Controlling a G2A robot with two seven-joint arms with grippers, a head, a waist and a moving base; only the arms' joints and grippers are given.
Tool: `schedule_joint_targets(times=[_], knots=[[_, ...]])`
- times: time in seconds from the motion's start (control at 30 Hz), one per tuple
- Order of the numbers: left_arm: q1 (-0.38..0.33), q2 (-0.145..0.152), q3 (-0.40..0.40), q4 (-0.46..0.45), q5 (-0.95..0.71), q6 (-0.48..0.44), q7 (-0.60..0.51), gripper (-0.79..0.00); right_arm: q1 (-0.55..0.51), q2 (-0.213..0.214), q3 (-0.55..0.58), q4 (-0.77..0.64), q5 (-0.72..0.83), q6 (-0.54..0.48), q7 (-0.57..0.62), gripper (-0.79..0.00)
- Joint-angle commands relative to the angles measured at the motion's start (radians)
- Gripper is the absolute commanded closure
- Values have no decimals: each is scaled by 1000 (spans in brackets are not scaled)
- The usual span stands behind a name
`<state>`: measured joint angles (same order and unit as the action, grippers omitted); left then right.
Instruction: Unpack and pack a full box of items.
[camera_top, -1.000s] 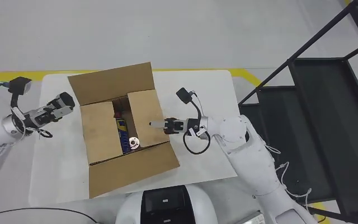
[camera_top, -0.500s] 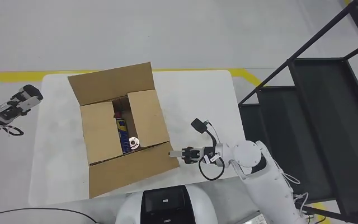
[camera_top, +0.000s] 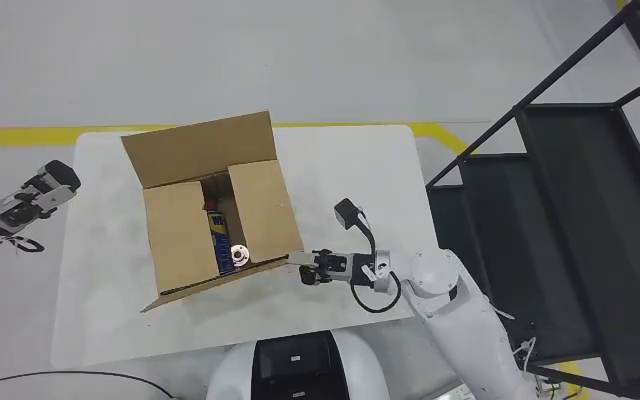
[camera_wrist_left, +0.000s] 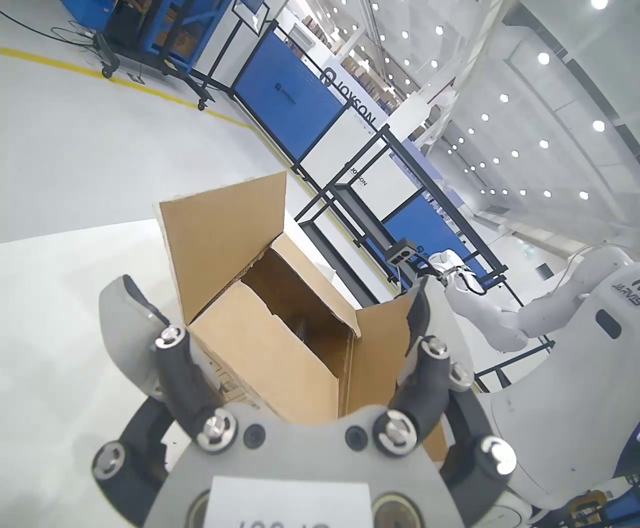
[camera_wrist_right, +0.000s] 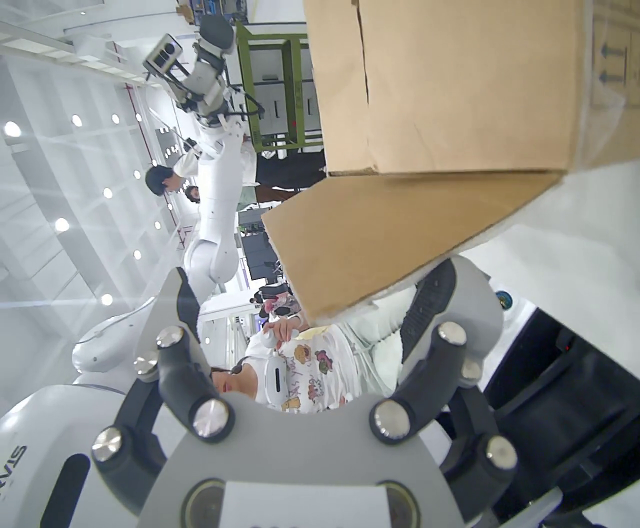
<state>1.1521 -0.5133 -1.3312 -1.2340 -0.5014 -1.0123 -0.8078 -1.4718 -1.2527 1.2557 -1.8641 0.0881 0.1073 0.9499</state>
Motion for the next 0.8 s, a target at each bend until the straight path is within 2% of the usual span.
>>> schedule_joint_targets(times=[0.0, 0.17, 0.3, 0.47, 0.6, 0.77], knots=[[10, 0, 1, -2, -6, 0, 0, -785, 44, -6, -33, 41, -4, -11, -50, -785], [17, -1, 37, -12, -51, 29, -29, -785, 145, -27, -119, 169, 1, -45, -174, -785], [-10, -11, 78, 28, -59, 44, -44, -785, 209, -41, -177, 229, -12, -72, -234, -785], [-91, -48, 151, 109, 8, 1, -1, -785, 253, -49, -215, 240, -23, -93, -240, -785], [-160, -85, 199, 157, 53, 0, 32, -785, 264, -47, -216, 219, -20, -95, -218, -785], [-165, -88, 202, 162, 59, 0, 34, -785, 270, -44, -215, 217, -23, -97, -195, -785]])
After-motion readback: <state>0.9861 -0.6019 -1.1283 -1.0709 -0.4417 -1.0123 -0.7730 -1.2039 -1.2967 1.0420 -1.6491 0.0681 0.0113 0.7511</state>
